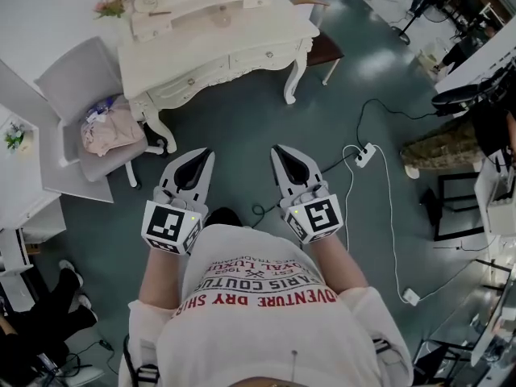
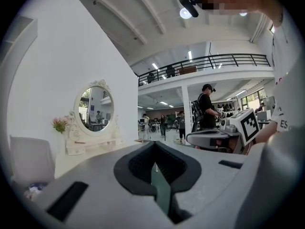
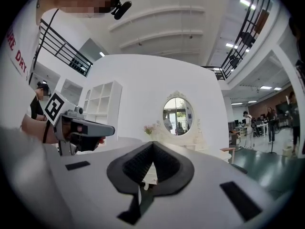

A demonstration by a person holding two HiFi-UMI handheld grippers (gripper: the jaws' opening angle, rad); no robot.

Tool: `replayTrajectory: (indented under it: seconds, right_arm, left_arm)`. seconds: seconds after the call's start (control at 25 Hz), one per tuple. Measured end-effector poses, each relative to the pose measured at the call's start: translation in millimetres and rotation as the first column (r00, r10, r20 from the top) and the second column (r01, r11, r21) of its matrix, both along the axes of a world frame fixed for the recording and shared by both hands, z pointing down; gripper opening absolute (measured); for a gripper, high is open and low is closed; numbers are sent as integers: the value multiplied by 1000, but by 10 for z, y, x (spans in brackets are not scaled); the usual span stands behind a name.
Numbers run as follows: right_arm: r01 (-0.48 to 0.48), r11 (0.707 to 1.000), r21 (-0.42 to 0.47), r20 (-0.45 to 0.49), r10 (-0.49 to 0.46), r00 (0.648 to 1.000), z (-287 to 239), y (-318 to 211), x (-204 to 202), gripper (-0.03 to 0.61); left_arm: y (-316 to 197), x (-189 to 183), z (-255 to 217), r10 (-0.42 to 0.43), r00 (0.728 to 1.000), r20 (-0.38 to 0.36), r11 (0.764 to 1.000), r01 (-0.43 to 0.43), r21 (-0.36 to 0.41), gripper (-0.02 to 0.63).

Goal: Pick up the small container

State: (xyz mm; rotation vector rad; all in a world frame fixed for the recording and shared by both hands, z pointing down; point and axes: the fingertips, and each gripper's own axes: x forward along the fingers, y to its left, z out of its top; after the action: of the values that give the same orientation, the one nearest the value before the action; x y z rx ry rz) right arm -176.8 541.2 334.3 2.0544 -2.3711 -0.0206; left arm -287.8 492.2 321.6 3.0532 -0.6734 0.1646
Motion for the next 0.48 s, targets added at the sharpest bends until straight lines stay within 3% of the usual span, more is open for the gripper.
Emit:
replayTrajectory:
  seconds: [0.24, 0.48]
  right_arm:
    - [-19, 999, -32, 20, 20, 1000, 142, -268, 208, -2]
    - [-38, 998, -51, 32, 40, 999, 268, -861, 408, -2]
  left_arm:
    - [-290, 138, 66, 2, 1000, 20, 1000, -1, -20, 6]
    - [-914, 339, 196, 15, 1000, 17, 999, -14, -30, 6]
